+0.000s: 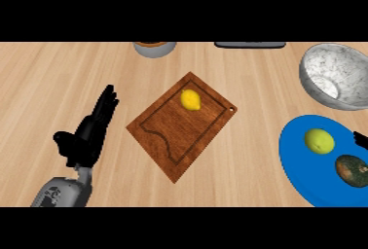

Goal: Pick the squash from the plate and place it in the bowl

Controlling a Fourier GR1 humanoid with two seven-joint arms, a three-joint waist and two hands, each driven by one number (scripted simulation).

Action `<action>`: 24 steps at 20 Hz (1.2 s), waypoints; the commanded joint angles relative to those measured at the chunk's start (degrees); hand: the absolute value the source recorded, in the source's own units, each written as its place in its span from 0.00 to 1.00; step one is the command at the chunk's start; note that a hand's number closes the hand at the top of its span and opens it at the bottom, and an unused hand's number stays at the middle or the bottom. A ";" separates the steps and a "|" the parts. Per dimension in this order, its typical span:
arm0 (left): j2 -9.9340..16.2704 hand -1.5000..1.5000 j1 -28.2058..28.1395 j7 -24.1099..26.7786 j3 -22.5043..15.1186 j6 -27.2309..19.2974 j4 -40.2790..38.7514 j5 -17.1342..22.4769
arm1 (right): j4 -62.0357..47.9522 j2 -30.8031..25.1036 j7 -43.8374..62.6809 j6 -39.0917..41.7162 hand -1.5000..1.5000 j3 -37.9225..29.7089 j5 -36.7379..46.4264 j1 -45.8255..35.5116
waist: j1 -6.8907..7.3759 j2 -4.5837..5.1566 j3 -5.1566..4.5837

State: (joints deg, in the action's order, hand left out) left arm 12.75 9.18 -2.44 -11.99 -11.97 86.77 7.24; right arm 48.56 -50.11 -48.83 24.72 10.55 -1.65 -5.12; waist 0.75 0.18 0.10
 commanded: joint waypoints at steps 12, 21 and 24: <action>-1.22 0.50 1.93 -0.91 3.06 2.26 -0.61 -0.84 | -17.93 7.95 -12.28 -2.27 0.00 4.00 12.86 -11.21 | -0.02 0.09 0.01; -2.73 0.50 2.14 -1.67 2.59 0.14 -1.09 -3.10 | -11.40 7.88 -22.14 -12.50 1.00 8.28 18.09 -4.98 | -1.07 -0.08 0.00; -1.05 0.50 -0.55 -1.11 3.32 2.50 1.51 -1.67 | -11.85 7.13 -20.91 -9.58 1.00 7.80 17.03 -6.71 | -0.21 -0.13 -0.02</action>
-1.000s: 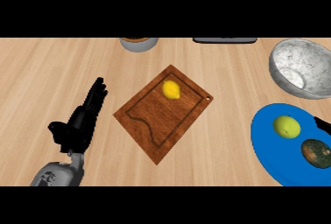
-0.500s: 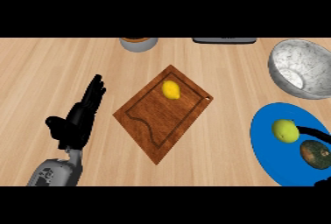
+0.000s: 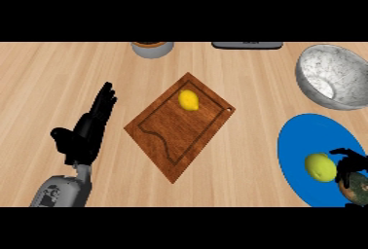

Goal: Pick the squash from the plate and place it in the bowl

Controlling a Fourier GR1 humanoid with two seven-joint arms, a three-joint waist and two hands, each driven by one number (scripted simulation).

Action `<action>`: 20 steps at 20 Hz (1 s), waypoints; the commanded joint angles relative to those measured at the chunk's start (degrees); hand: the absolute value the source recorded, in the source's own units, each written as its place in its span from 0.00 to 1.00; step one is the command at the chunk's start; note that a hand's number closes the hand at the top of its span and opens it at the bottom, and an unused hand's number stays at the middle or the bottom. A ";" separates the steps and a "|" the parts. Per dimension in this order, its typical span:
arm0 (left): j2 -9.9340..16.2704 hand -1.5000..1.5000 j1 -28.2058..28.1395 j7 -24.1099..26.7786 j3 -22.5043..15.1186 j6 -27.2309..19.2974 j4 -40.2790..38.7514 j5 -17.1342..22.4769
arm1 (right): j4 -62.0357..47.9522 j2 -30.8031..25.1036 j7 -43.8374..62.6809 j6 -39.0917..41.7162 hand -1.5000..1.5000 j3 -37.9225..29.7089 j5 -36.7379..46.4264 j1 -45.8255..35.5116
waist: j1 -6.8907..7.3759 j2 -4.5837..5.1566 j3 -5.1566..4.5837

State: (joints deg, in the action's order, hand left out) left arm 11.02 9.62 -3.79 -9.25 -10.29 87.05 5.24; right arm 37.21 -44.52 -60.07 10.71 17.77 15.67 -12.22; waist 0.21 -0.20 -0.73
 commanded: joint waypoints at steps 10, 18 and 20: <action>0.02 0.50 -1.00 0.10 -0.05 0.20 0.03 -0.82 | 8.41 22.11 29.66 -10.53 1.00 -9.84 -14.83 -8.82 | -0.11 -0.35 0.31; -1.30 0.50 -1.33 -0.08 -0.38 -1.67 -1.00 -2.37 | 30.04 28.08 47.50 -31.40 1.00 -6.90 -7.25 -17.07 | -1.90 -0.91 0.42; 1.01 0.50 -1.03 -2.23 2.33 0.16 1.20 0.19 | 36.61 25.55 52.63 -33.97 1.00 -5.64 -3.62 -14.99 | -2.06 -0.94 0.49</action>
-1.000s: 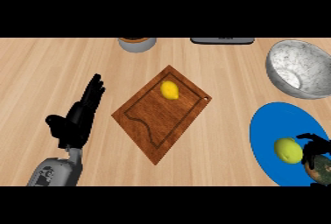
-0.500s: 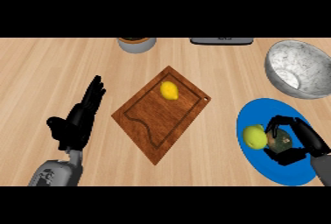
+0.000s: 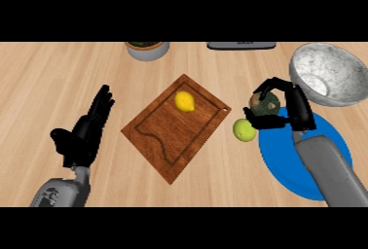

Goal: Pick the squash from the plate and place it in the bowl

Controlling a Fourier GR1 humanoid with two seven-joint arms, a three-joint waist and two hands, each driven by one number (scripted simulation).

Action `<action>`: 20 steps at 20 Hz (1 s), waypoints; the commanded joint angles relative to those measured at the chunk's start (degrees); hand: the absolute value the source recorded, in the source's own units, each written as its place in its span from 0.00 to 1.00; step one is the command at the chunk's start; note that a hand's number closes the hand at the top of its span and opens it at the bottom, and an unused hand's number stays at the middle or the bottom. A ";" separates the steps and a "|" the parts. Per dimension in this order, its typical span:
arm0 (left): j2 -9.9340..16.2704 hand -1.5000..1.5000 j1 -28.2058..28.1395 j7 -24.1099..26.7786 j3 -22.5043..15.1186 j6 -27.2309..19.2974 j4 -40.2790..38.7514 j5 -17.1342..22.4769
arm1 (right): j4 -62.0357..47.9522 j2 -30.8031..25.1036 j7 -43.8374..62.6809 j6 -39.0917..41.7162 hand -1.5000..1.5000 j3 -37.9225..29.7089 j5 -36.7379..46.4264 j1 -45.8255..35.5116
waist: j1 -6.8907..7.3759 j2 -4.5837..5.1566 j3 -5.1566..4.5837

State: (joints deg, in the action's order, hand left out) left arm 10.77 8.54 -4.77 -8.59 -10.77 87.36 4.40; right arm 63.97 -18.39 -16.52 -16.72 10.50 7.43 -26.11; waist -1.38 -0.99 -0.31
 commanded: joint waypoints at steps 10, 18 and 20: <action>-1.23 0.50 0.78 0.42 0.01 -0.19 0.63 -1.22 | 28.48 -7.50 50.59 -1.40 1.00 2.47 18.26 -13.67 | 0.83 0.63 0.20; -2.81 0.50 1.95 -0.22 0.32 1.01 -0.91 -1.98 | 22.79 -8.34 56.30 4.39 1.00 -4.03 22.57 -21.83 | 1.61 0.96 0.29; -2.62 0.50 2.38 -0.20 1.17 1.70 -0.95 -1.45 | 17.71 -10.38 50.15 6.28 1.00 -9.50 17.30 -21.78 | 1.65 1.03 0.30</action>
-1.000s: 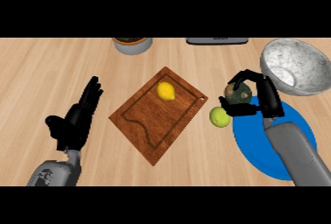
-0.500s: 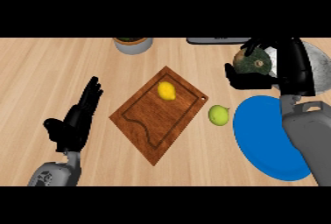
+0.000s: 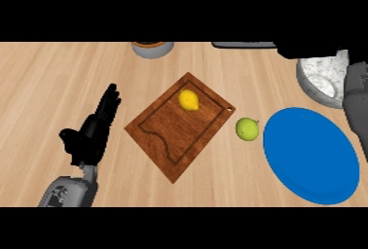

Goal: Pick the squash from the plate and place it in the bowl

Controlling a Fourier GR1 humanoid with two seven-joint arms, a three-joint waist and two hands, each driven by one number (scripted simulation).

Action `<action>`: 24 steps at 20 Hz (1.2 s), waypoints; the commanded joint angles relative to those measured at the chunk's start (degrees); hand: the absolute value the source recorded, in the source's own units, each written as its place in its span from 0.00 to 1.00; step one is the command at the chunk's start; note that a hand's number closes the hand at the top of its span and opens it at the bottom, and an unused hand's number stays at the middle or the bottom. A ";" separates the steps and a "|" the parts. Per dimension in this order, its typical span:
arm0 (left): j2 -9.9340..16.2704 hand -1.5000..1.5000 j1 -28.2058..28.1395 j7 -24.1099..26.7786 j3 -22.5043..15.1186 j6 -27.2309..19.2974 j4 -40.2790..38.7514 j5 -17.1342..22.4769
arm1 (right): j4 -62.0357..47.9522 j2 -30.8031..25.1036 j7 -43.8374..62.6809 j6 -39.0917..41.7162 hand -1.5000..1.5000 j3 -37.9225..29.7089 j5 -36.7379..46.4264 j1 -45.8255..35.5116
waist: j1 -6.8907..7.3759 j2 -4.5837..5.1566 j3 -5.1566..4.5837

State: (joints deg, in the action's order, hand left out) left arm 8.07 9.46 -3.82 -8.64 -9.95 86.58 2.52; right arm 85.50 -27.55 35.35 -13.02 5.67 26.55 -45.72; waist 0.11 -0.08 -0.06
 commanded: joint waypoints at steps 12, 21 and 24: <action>-1.90 0.50 1.98 -0.44 0.08 0.44 -1.06 -1.32 | -32.95 -8.03 -15.55 0.17 1.00 -4.47 10.67 -5.00 | 1.07 0.66 0.07; -1.24 0.50 -0.20 2.00 2.08 2.70 -0.74 -0.15 | -54.11 -9.76 -31.09 -7.90 1.00 -11.32 10.95 -6.04 | 1.35 0.70 0.10; -0.66 0.50 0.70 -1.64 1.41 2.54 1.62 -1.14 | -60.86 -9.92 -36.22 -10.58 1.00 -13.39 10.43 -5.66 | 1.73 0.78 0.16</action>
State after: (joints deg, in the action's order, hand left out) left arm 7.63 9.37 -4.11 -6.99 -7.42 87.46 1.87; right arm 32.69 -37.14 4.89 -20.80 -5.45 37.07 -51.07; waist 1.62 0.63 0.07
